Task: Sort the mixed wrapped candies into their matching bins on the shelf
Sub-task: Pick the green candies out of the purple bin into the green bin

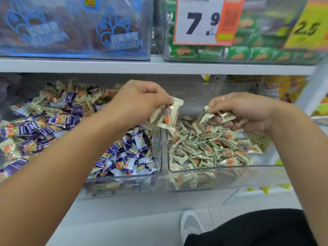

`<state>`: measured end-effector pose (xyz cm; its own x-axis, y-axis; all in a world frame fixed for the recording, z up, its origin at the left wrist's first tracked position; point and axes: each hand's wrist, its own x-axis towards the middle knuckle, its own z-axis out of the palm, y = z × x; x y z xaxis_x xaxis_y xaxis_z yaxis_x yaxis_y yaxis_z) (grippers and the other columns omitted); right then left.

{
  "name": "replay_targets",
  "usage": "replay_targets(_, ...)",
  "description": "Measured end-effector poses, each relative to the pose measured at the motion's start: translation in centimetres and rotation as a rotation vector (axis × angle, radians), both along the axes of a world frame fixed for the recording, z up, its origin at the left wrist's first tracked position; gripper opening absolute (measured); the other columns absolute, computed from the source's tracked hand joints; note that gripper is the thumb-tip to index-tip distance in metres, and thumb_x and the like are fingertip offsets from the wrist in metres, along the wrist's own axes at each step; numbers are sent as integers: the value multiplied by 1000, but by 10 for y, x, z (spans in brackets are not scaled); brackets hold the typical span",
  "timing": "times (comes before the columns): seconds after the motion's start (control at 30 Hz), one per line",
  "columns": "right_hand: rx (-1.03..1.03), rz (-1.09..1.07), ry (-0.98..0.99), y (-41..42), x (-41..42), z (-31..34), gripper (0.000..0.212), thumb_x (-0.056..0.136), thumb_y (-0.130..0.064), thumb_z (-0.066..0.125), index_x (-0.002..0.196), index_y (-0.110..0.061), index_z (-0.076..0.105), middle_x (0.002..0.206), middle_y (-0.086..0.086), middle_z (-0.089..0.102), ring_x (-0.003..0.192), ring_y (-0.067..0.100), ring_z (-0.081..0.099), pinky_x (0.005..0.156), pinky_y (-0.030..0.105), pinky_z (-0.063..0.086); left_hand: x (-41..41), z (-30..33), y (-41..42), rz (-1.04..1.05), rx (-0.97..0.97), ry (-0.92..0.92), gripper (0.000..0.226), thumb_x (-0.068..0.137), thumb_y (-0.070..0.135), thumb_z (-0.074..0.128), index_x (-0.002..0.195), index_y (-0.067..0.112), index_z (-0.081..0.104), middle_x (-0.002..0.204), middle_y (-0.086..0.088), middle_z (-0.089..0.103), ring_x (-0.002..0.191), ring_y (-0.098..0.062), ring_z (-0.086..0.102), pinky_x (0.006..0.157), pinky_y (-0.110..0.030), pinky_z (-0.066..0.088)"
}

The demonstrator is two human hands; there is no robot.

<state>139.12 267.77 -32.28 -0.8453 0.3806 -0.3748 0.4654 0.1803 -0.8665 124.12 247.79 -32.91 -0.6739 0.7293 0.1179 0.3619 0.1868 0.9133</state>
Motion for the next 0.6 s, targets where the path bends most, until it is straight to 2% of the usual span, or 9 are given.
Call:
replay_targets(0.13, 20, -82, -85, 10, 9, -7, 8, 94, -21, 62, 88, -15, 64, 80, 9, 64, 60, 16, 58, 34, 15, 36, 16, -1, 30, 8, 31, 74, 16, 84, 28, 73, 75, 15, 74, 52, 10, 57, 45, -3, 48, 51, -17, 42)
replay_targets(0.2, -9, -147, -105, 9, 9, -10, 11, 94, -21, 63, 99, -13, 68, 94, 13, 73, 74, 22, 69, 36, 17, 43, 22, -6, 40, 11, 8, 91, 20, 86, 31, 72, 73, 15, 73, 54, 5, 62, 44, -6, 53, 55, -21, 45)
replay_targets(0.27, -68, -195, -107, 10, 7, -13, 17, 95, -18, 61, 108, -9, 67, 105, 17, 74, 85, 27, 72, 38, 18, 48, 22, -8, 47, 36, -35, 158, 24, 87, 34, 70, 71, 16, 73, 53, 7, 62, 44, -7, 55, 56, -22, 46)
replay_targets(0.33, -109, -210, -108, 8, 6, -14, 19, 95, -16, 61, 110, -7, 67, 105, 18, 74, 87, 28, 74, 44, 22, 55, 22, -8, 51, 33, -73, 152, 26, 88, 36, 71, 72, 16, 73, 55, 7, 63, 51, -12, 64, 60, -31, 58)
replay_targets(0.4, -130, -235, -80, 9, 5, -16, 19, 94, -14, 62, 111, -6, 66, 104, 14, 74, 82, 24, 75, 53, 30, 60, 21, -8, 53, -15, -129, 76, 25, 89, 36, 70, 77, 15, 73, 65, 4, 65, 56, -15, 69, 70, -41, 63)
replay_targets(0.47, -146, -253, -59, 12, 5, -17, 19, 94, -12, 63, 112, -5, 65, 102, 12, 72, 84, 24, 76, 66, 41, 63, 18, -8, 53, -52, -164, -2, 20, 94, 32, 65, 88, 15, 73, 85, 3, 66, 60, -14, 72, 75, -38, 62)
replay_targets(0.53, -162, -240, -61, 13, 4, -19, 19, 93, -14, 64, 110, -4, 65, 96, 14, 72, 91, 27, 75, 78, 50, 61, 16, -4, 50, -107, -161, -40, 19, 100, 29, 56, 100, 19, 72, 106, 0, 65, 76, -13, 73, 78, -32, 62)
replay_targets(0.6, -99, -204, -43, 16, 0, -22, 13, 92, -16, 65, 101, -8, 68, 91, 11, 70, 82, 23, 73, 72, 45, 59, 14, -3, 46, -189, -140, -75, 23, 103, 26, 49, 109, 19, 70, 117, -3, 64, 100, -13, 67, 78, -27, 61)
